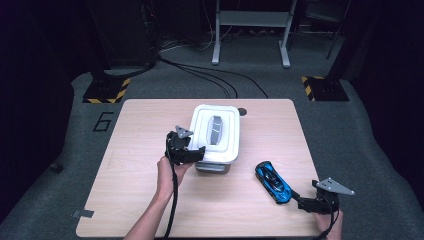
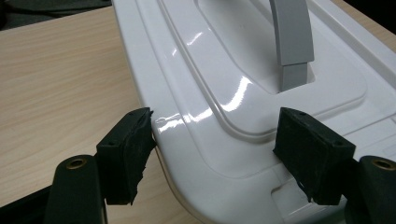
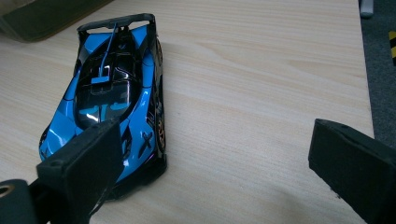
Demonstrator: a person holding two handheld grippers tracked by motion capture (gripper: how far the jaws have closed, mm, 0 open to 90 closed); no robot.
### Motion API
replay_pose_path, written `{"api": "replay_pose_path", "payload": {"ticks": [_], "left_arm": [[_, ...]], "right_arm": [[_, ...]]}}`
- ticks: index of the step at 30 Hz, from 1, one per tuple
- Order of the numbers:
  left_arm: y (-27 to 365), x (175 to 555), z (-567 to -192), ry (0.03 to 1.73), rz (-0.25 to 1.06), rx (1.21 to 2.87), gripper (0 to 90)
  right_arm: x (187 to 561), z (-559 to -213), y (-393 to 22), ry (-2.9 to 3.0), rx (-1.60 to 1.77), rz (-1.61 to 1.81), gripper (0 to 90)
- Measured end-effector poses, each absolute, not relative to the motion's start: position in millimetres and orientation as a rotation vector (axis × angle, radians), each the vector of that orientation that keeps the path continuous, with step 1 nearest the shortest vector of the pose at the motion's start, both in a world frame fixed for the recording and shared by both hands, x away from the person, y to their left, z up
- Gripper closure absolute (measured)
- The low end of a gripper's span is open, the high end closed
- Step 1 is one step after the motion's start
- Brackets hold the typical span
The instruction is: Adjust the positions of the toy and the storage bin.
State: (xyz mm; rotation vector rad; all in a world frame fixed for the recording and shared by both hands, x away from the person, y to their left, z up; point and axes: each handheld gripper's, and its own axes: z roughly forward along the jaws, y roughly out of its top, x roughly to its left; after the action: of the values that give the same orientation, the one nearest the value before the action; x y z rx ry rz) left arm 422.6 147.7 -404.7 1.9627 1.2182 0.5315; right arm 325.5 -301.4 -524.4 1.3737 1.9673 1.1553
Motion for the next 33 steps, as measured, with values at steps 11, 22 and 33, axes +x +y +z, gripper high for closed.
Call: {"api": "replay_pose_path", "payload": {"ticks": [11, 22, 33], "left_arm": [[120.9, 433.1, -406.4, 1.227, 0.526, 1.937, 25.8], [136.4, 418.2, -405.8, 1.209, 0.465, 1.901, 26.7], [121.0, 412.3, -408.5, 1.168, 0.418, 1.906, 26.8]], "right_arm": [[325.6, -524.4, -301.6, 1.966, 1.375, 1.158, 2.3], [325.3, -524.3, -301.2, 1.965, 1.377, 1.160, 2.3], [325.3, -524.2, -301.5, 1.961, 1.388, 1.164, 2.4]]}}
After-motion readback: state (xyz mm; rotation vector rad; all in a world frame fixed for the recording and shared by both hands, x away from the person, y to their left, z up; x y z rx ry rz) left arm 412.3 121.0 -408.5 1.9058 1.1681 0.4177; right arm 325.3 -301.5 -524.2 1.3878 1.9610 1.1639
